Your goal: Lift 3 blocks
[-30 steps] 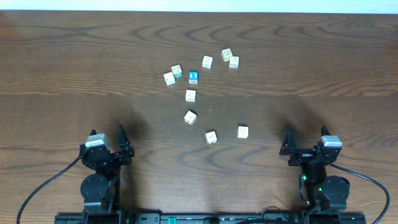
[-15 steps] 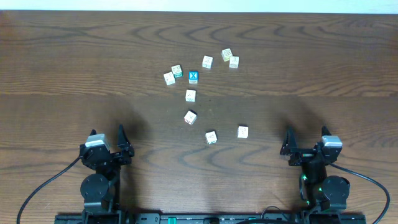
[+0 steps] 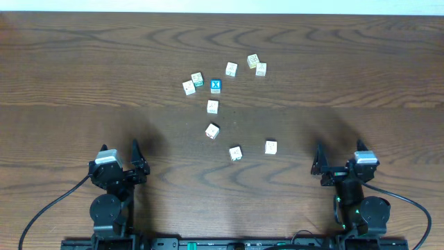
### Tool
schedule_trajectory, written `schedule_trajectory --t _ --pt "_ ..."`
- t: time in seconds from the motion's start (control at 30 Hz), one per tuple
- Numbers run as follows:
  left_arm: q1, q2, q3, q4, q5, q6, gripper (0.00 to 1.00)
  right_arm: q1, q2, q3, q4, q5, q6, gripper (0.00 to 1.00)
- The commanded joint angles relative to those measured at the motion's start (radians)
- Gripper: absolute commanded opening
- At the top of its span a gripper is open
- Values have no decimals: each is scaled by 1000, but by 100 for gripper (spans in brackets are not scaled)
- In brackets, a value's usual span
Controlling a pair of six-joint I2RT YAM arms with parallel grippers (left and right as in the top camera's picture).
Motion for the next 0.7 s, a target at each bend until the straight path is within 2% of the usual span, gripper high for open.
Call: schedule_trajectory --t 0.0,0.47,0.67 --pt "4 -5 -35 -15 6 6 75 17 -2 -2 -2 -27 -42 99" --pt "4 -5 -35 -15 6 6 75 17 10 -2 -4 52 -42 99" --pt "4 -4 -35 -15 6 6 75 17 10 -2 6 -95 -39 99"
